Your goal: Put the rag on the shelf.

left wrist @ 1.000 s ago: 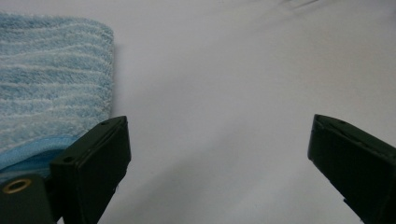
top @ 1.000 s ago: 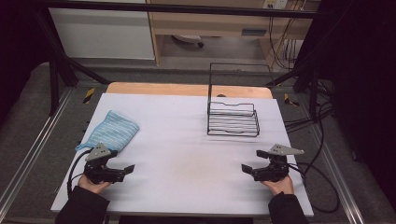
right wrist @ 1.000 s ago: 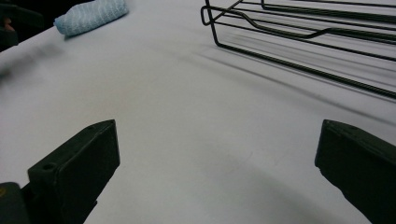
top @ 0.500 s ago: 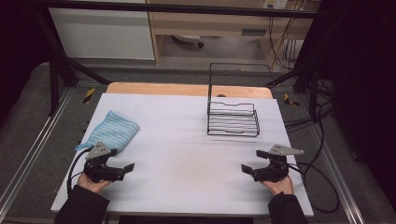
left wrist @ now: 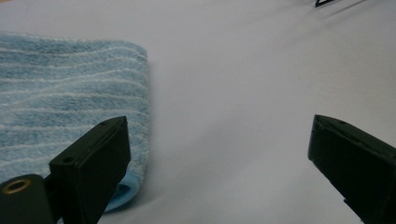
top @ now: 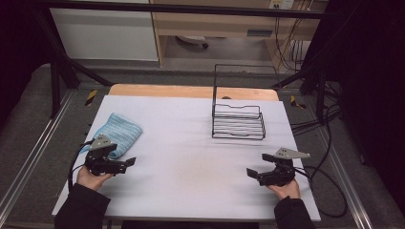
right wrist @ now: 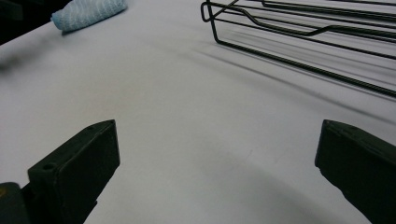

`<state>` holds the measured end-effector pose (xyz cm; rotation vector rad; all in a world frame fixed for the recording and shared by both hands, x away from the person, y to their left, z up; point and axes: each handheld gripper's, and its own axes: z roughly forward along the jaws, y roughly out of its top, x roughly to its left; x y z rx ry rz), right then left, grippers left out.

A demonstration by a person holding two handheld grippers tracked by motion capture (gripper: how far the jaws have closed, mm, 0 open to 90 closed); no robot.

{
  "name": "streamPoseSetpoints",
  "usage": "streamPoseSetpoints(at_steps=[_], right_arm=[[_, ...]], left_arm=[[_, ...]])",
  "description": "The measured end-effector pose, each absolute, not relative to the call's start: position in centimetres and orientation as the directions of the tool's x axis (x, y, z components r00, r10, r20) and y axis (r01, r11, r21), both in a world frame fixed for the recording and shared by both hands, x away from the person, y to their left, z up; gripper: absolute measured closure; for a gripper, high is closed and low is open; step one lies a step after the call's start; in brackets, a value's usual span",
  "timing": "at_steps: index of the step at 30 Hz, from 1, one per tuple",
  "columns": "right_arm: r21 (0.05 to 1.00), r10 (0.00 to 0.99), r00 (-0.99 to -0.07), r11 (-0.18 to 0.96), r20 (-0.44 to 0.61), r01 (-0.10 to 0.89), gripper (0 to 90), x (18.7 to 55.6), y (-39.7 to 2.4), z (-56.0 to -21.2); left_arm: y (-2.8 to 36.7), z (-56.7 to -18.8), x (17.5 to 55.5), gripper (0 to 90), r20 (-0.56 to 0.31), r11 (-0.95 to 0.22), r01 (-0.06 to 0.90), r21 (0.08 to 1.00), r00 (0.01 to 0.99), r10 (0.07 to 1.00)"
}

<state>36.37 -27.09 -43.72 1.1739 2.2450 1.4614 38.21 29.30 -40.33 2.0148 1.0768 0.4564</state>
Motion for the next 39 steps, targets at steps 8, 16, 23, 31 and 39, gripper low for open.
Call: streamPoseSetpoints(at_steps=[8, 16, 23, 31, 39], right_arm=[[0.838, 0.713, -0.666, 0.211, 0.220, 0.503, 0.5, 36.5, -27.0, -43.9], [0.831, 0.719, -0.663, 0.226, 0.210, 0.508, 0.5, 36.6, -26.8, -44.0], [0.831, 0.719, -0.663, 0.229, 0.207, 0.507, 0.5, 36.6, -26.8, -44.1], [0.829, 0.720, -0.662, 0.230, 0.207, 0.509, 0.5, 36.6, -26.8, -44.1], [0.829, 0.721, -0.661, 0.230, 0.206, 0.510, 0.6, 36.6, -26.8, -44.1]], left_arm=[[30.1, -41.7, 39.4, 16.2, 0.004, -0.356, 0.565, 0.744, 0.530, 0.848], [30.8, -42.4, 40.4, 33.1, 0.049, -0.370, 0.576, 0.729, 0.495, 0.867], [30.7, -43.3, 40.8, 42.2, 0.098, -0.428, 0.600, 0.676, 0.503, 0.859], [31.0, -43.6, 40.9, 59.4, 0.116, -0.424, 0.612, 0.668, 0.477, 0.871], [30.9, -43.7, 41.0, 69.0, 0.119, -0.421, 0.621, 0.661, 0.467, 0.876]])
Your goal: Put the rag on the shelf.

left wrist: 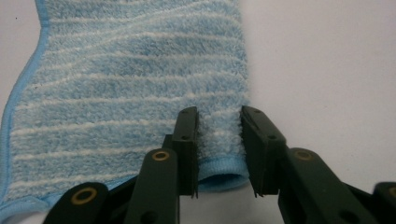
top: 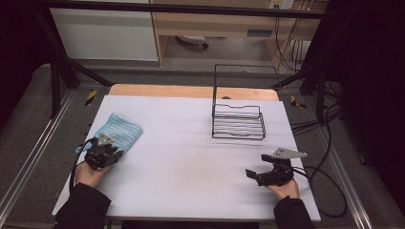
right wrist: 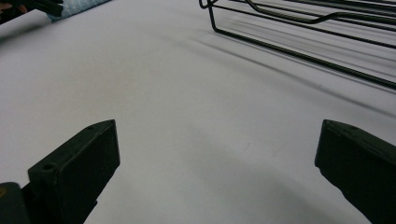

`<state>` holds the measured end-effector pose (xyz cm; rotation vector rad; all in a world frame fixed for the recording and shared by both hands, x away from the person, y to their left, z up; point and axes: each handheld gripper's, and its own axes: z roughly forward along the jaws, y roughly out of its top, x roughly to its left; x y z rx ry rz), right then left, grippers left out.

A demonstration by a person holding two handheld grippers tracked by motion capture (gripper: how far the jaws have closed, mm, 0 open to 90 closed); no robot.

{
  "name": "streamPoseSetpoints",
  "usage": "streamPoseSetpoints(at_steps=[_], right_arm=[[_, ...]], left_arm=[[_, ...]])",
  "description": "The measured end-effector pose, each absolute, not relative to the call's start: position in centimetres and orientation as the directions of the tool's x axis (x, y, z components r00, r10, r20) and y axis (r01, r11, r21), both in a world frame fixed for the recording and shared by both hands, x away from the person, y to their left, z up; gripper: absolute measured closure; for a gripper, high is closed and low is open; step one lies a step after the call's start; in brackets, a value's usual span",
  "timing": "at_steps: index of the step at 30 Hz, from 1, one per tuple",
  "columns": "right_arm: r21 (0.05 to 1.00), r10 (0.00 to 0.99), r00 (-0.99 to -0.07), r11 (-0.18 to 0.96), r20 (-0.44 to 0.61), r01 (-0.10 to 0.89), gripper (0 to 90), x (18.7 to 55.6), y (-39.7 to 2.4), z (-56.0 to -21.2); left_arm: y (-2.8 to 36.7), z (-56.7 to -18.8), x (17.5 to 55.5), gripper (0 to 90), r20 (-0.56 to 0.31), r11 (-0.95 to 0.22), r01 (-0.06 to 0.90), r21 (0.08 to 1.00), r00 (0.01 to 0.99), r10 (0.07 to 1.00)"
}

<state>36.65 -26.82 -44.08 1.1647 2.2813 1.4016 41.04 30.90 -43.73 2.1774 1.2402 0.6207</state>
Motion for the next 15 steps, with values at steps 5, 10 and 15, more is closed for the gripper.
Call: streamPoseSetpoints(at_steps=[5, 10, 15], right_arm=[[0.828, 0.721, -0.661, 0.230, 0.207, 0.511, 0.6, 36.65, -26.82, -44.08], [0.829, 0.721, -0.661, 0.229, 0.208, 0.510, 0.6, 36.64, -26.83, -44.07], [0.829, 0.720, -0.662, 0.230, 0.208, 0.510, 0.6, 36.65, -26.84, -44.07]], left_arm=[[31.06, -43.63, 41.28, 76.5, 0.100, -0.410, 0.628, 0.662, 0.468, 0.878], [31.28, -43.37, 41.26, 81.2, 0.072, -0.393, 0.630, 0.670, 0.472, 0.879], [31.21, -42.88, 40.99, 82.1, 0.035, -0.367, 0.620, 0.694, 0.479, 0.877]])
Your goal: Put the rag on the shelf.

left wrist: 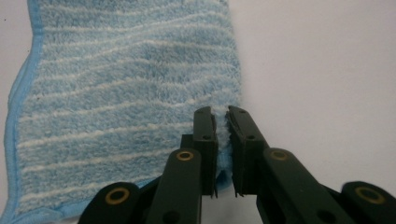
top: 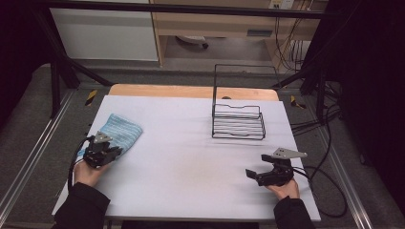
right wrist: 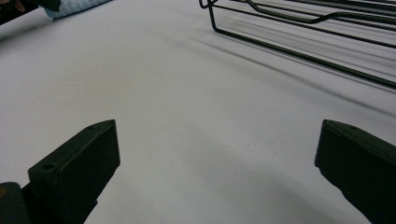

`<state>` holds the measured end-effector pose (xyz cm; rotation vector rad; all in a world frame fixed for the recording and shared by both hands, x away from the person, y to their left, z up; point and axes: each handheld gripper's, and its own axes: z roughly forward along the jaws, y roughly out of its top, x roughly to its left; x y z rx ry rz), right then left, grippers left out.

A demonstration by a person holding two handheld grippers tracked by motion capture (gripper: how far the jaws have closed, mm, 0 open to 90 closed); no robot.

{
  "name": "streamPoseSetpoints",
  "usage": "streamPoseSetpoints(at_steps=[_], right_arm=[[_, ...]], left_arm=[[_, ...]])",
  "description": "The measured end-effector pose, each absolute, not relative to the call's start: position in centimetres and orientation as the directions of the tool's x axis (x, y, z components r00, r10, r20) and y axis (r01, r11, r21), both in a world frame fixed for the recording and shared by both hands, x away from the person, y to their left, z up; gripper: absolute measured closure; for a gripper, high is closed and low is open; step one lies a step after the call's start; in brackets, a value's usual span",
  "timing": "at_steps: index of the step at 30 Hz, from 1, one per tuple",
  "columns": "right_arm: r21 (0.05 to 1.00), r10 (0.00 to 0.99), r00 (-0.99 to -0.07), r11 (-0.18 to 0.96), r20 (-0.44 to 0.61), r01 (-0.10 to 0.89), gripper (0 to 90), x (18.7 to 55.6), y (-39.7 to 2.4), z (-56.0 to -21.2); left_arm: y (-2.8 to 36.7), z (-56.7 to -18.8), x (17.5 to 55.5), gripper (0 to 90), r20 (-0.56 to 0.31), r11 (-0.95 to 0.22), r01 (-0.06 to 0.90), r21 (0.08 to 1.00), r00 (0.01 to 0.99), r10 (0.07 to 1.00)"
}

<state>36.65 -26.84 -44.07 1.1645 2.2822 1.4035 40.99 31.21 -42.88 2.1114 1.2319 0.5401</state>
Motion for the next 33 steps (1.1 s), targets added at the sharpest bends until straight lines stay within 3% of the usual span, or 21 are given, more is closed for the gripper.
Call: streamPoseSetpoints(at_steps=[13, 33], right_arm=[[0.827, 0.720, -0.662, 0.231, 0.209, 0.513, 0.6, 36.6, -26.8, -44.1], [0.823, 0.720, -0.661, 0.236, 0.209, 0.517, 0.6, 36.6, -26.7, -44.1]], left_arm=[[29.1, -42.2, 39.7, 82.1, -0.043, -0.349, 0.611, 0.711, 0.533, 0.845], [24.1, -42.1, 37.3, 82.0, -0.096, -0.363, 0.595, 0.717, 0.600, 0.794]])
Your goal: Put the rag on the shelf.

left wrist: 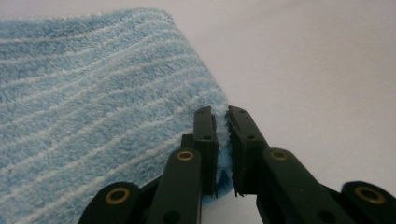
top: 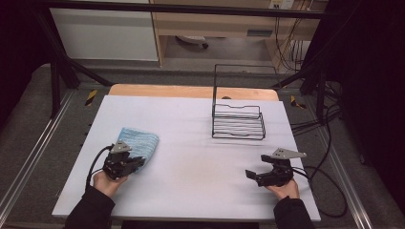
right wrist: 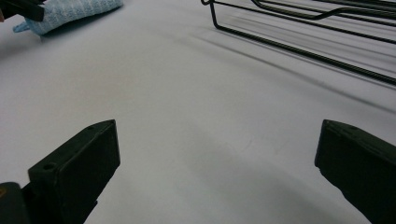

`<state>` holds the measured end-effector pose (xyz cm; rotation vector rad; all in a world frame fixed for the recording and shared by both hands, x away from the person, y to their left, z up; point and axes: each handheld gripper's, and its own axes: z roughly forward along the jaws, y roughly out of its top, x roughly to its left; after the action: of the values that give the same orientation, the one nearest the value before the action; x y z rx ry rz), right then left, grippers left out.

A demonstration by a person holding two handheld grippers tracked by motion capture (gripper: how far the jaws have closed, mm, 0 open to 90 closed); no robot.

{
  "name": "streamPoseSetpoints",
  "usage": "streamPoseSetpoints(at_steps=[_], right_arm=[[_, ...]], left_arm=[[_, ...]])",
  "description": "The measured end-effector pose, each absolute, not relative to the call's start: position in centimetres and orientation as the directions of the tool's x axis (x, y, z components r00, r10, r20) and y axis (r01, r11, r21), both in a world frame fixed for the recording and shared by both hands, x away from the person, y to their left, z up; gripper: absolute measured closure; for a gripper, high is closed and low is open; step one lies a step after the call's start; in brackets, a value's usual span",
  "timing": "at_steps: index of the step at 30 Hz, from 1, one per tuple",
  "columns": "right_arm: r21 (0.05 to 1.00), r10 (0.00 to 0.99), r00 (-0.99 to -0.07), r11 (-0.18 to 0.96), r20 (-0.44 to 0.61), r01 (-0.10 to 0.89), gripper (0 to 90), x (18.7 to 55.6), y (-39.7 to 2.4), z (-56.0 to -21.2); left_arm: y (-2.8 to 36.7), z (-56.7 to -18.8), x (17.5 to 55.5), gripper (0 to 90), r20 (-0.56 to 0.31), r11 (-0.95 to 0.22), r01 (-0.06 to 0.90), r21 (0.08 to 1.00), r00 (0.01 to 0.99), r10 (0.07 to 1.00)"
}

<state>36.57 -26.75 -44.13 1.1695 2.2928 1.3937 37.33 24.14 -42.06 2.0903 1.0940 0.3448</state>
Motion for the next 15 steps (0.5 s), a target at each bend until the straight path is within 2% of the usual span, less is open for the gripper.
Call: streamPoseSetpoints(at_steps=[15], right_arm=[[0.821, 0.720, -0.662, 0.239, 0.207, 0.518, 0.6, 36.6, -26.7, -44.2]], left_arm=[[21.2, -41.9, 36.4, 82.0, -0.128, -0.362, 0.590, 0.722, 0.627, 0.768]])
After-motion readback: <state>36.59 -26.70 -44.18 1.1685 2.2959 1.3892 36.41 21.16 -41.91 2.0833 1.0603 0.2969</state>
